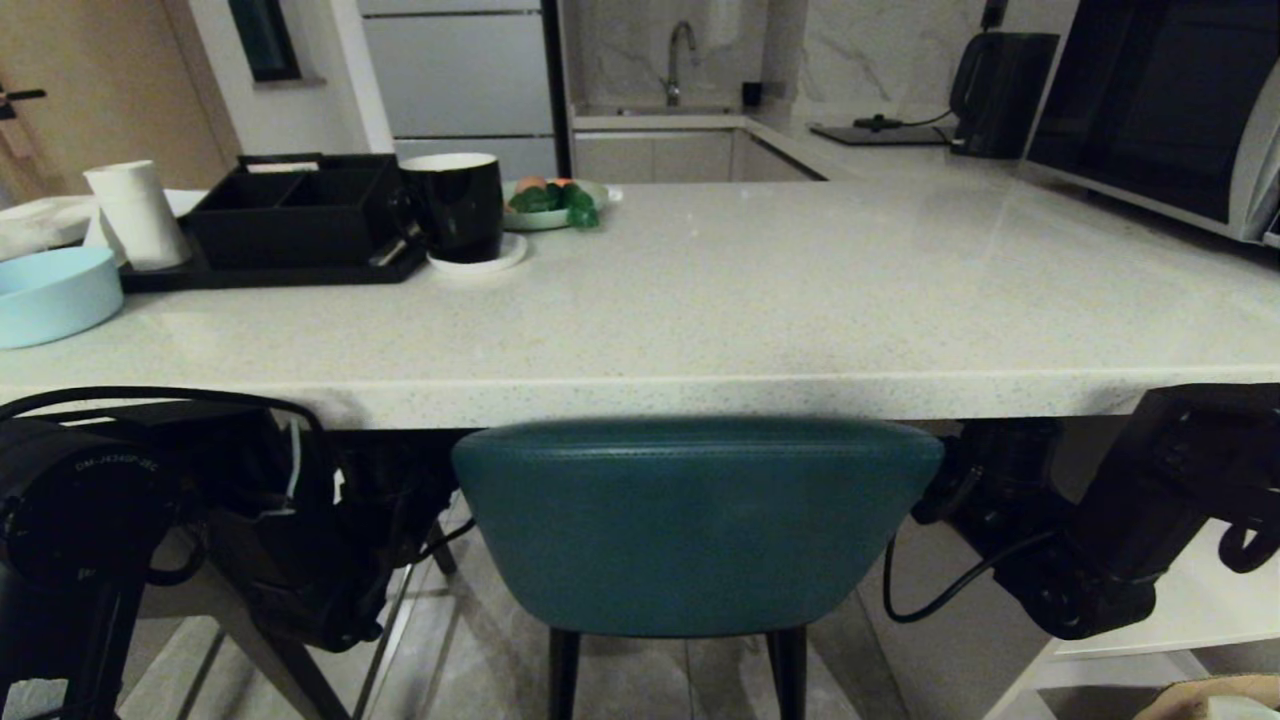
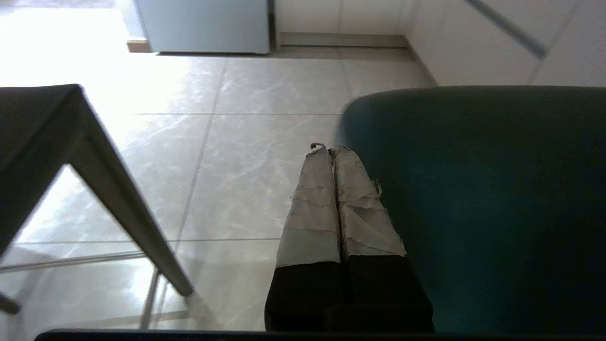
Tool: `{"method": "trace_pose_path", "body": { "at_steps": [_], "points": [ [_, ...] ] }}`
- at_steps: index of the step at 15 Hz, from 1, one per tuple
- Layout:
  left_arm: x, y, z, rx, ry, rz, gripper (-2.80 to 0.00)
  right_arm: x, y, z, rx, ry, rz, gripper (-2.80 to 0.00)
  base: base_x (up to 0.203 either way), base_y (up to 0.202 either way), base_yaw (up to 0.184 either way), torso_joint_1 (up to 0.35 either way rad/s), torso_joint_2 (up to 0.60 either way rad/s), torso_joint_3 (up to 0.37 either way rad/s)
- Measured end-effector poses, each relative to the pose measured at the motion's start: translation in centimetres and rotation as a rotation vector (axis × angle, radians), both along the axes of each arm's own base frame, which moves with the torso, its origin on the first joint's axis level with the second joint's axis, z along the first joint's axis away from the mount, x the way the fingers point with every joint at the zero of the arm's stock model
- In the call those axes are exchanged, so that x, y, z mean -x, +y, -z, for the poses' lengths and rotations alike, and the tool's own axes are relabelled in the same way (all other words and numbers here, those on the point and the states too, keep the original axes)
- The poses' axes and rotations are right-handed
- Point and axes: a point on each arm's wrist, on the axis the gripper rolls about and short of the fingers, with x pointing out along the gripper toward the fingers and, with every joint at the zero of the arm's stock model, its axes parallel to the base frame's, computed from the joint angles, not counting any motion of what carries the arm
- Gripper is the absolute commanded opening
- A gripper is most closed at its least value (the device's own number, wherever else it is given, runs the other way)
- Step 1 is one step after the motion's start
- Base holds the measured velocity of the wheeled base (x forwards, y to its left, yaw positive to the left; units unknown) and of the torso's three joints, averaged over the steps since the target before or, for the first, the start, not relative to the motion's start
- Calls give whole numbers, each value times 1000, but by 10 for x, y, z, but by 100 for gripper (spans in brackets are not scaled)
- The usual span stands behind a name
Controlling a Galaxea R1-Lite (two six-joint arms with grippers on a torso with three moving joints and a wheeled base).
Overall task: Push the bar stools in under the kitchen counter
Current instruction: Pull the blue chair out from under the dining table
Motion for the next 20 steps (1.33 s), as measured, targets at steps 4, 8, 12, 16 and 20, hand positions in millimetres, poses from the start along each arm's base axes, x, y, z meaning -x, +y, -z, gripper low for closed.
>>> {"method": "trace_pose_path", "body": {
  "at_steps": [4, 8, 12, 16, 20],
  "points": [
    [5, -16, 4, -1, 12, 12, -280, 4, 36, -2, -3, -11, -73, -280, 0, 0, 0, 0, 0, 0],
    [16, -19, 16, -7, 65, 28, -280, 15, 61, 1, -10, 0, -114, -280, 0, 0, 0, 0, 0, 0],
    [26, -21, 31, -43, 132, 42, -280, 19, 65, 1, -13, 6, -111, -280, 0, 0, 0, 0, 0, 0],
    [39, -26, 35, -58, 165, 60, -280, 27, 66, -1, -6, 20, -109, -280, 0, 0, 0, 0, 0, 0],
    [56, -34, 31, -66, 184, 56, -280, 46, 68, -14, 13, 44, -97, -280, 0, 0, 0, 0, 0, 0]
  ]
}}
